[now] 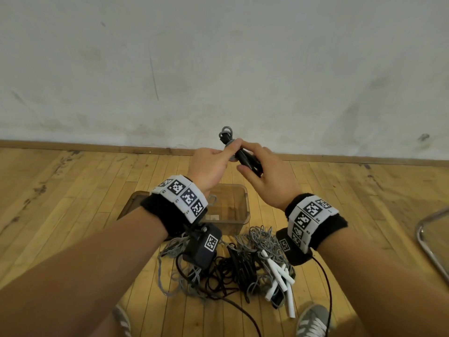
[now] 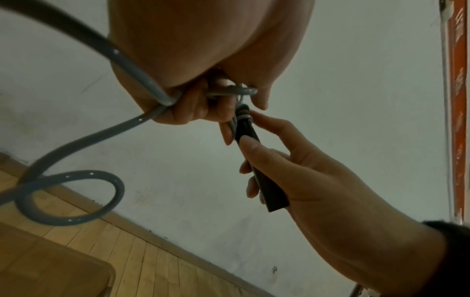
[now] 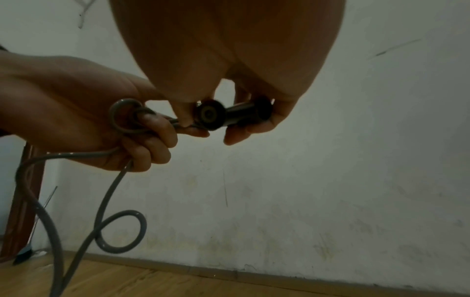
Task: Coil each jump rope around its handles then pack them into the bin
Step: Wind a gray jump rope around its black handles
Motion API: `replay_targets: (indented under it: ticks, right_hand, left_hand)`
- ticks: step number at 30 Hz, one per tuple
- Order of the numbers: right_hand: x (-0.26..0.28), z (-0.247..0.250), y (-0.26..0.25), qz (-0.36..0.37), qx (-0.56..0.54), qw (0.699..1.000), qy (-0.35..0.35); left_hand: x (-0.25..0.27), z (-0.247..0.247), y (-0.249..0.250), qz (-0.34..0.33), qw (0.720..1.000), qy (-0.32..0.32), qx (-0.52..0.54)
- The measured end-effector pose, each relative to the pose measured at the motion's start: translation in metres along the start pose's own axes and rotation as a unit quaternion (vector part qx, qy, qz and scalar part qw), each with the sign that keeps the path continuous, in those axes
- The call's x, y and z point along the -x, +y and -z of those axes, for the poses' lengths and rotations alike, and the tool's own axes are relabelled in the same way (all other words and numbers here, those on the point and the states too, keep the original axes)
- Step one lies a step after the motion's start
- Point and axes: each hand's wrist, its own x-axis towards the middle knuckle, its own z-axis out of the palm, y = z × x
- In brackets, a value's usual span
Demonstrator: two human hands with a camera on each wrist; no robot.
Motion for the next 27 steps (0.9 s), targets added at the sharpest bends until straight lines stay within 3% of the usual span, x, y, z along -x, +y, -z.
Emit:
replay_targets:
  ticks: [4, 6, 10, 13, 20, 22, 27]
  right_hand:
    - [0.0, 0.005, -0.01, -0.035, -0.042, 0.998, 0.027]
    - [0.0, 0.009, -0.013, -0.076, -0.13, 0.988, 0.029]
    - [0.001, 0.018, -0.024, -0.169, -0.396, 0.902, -0.043]
    - [0.001, 0.018, -0.024, -0.199, -0.446, 0.868, -0.09]
    - [-0.005, 0.019, -0.01, -0.103, -0.293, 0.949, -0.052]
    - [-0.005, 0.019, -0.006, -0.09, -0.244, 0.965, -0.035]
    - [-0.007, 0.015, 0.012, -0.091, -0.106, 0.99, 0.015]
  left_hand:
    - [-0.003, 0.004, -0.001, -0.001, 0.999, 0.02, 0.026]
    - [-0.004, 0.005, -0.002, -0.005, 0.998, 0.011, 0.057]
    - [0.001, 0.006, 0.006, -0.018, 0.997, -0.014, 0.078]
    - [0.002, 0.007, 0.008, -0.02, 0.996, -0.015, 0.085]
    - [-0.011, 0.011, -0.006, 0.001, 0.992, -0.083, 0.091]
    - [-0.013, 0.012, -0.006, 0.02, 0.987, -0.119, 0.105]
    - [-0.01, 0.016, -0.001, 0.061, 0.981, -0.125, 0.132]
